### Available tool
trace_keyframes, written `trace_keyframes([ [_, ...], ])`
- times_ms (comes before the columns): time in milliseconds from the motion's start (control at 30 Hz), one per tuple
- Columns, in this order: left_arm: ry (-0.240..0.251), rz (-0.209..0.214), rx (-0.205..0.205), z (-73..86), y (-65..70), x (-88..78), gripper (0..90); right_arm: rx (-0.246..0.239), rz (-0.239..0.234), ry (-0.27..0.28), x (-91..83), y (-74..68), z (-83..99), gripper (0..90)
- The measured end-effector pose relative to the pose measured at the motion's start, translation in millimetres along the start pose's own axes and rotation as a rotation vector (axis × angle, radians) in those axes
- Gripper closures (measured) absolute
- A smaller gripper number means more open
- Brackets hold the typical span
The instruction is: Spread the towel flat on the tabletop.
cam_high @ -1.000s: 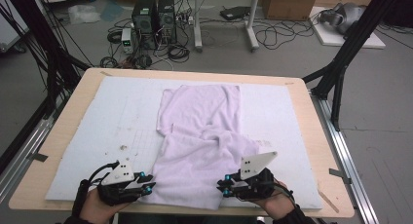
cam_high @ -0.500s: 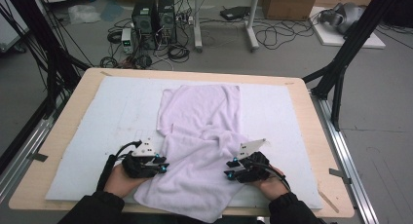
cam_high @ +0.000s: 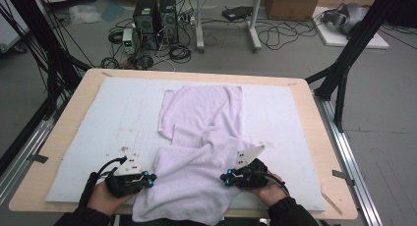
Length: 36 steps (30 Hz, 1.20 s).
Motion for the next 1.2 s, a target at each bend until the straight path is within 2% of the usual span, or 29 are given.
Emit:
trace_keyframes([
  [33, 0.005, 0.004, -0.001, 2.4, 3.9, -4.2, 87.3, -0.007, -0.013, -0.004, 0.3, -5.4, -0.5, 87.3],
  [67, 0.010, 0.010, 0.004, 4.2, 7.7, -8.0, 87.0, -0.017, -0.048, 0.005, -0.5, -17.1, -2.3, 87.3],
  [133, 0.029, 0.030, 0.003, 4.4, 12.7, -14.2, 85.9, -0.031, -0.058, 0.016, -2.2, -22.1, -3.6, 86.3],
  [167, 0.044, 0.035, -0.003, 2.2, 13.7, -16.0, 75.8, -0.043, -0.036, 0.049, -7.9, -26.5, -7.1, 76.0],
  [200, 0.057, 0.037, 0.002, -0.9, 13.0, -16.6, 75.8, -0.043, -0.036, 0.049, -7.9, -26.5, -7.1, 76.0],
  [233, 0.070, 0.036, 0.010, -4.9, 10.9, -16.7, 68.7, -0.027, 0.007, 0.067, -14.3, -20.1, -9.8, 72.2],
  [267, 0.087, 0.029, 0.008, -9.2, 7.8, -15.4, 68.7, -0.027, 0.007, 0.067, -14.3, -20.1, -9.8, 72.2],
  [300, 0.097, 0.023, 0.004, -13.8, 3.0, -12.9, 65.0, -0.015, 0.028, 0.067, -16.5, -14.9, -10.0, 69.8],
  [333, 0.103, 0.007, 0.004, -18.4, -2.0, -9.9, 63.9, -0.014, 0.056, 0.057, -18.4, -8.0, -9.2, 68.2],
  [367, 0.110, -0.007, 0.000, -22.8, -7.0, -5.4, 59.2, 0.007, 0.105, 0.044, -19.4, 7.3, -5.1, 61.4],
  [400, 0.116, -0.014, -0.005, -26.9, -12.2, -0.6, 59.2, 0.007, 0.105, 0.044, -19.4, 7.3, -5.1, 61.4],
  [467, 0.121, -0.021, -0.006, -33.5, -20.9, 11.2, 58.6, 0.059, 0.106, 0.038, -18.5, 21.5, 0.7, 58.9],
  [500, 0.114, -0.024, -0.008, -36.2, -24.7, 18.0, 57.2, 0.079, 0.126, 0.030, -16.2, 29.5, 5.9, 56.4],
  [600, 0.069, -0.029, -0.003, -41.3, -33.3, 39.0, 57.8, 0.093, 0.131, 0.008, -12.8, 34.3, 10.6, 56.3],
  [667, 0.010, -0.030, 0.009, -40.4, -34.6, 52.7, 65.2, 0.097, 0.138, -0.022, -7.5, 37.1, 15.5, 61.4],
  [700, 0.003, -0.029, 0.010, -38.5, -33.8, 57.4, 71.5, 0.091, 0.145, -0.003, -7.0, 36.7, 17.2, 66.8],
  [733, 0.025, -0.034, 0.004, -37.2, -33.7, 57.4, 75.2, 0.087, 0.149, 0.004, -6.5, 37.1, 17.8, 70.1],
  [767, 0.023, -0.025, -0.007, -36.8, -33.9, 56.8, 81.5, 0.088, 0.142, 0.008, -6.3, 37.8, 17.7, 77.0],
  [800, 0.017, -0.026, -0.010, -36.5, -32.9, 55.5, 86.2, 0.093, 0.118, 0.010, -5.8, 38.2, 17.4, 80.3],
  [833, 0.010, -0.032, -0.005, -36.1, -32.0, 53.9, 87.5, 0.102, 0.108, 0.009, -5.4, 38.4, 17.1, 83.0],
  [900, 0.004, -0.038, -0.005, -33.5, -29.0, 49.8, 88.1, 0.104, 0.106, 0.006, -5.3, 37.8, 15.8, 84.4],
  [967, 0.001, -0.035, -0.005, -28.6, -25.3, 43.7, 88.3, 0.086, 0.100, 0.006, -5.0, 34.7, 14.2, 84.7],
  [1100, -0.007, -0.027, -0.017, -17.3, -15.6, 28.0, 88.3, 0.062, 0.073, 0.018, -5.1, 25.2, 8.7, 84.8],
  [1200, -0.005, -0.030, -0.010, -9.6, -6.8, 13.9, 88.4, 0.040, 0.055, 0.020, -5.4, 16.8, 4.3, 84.8],
])
Point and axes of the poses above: each handheld gripper's, and its own axes: x roughly forward along the jaws, z roughly out of its underside, y roughly to its right, the point moved 1 cm from there along x, roughly forward along the jaws, and after that the axes turned 2 degrees about x, right-handed, at the moved point
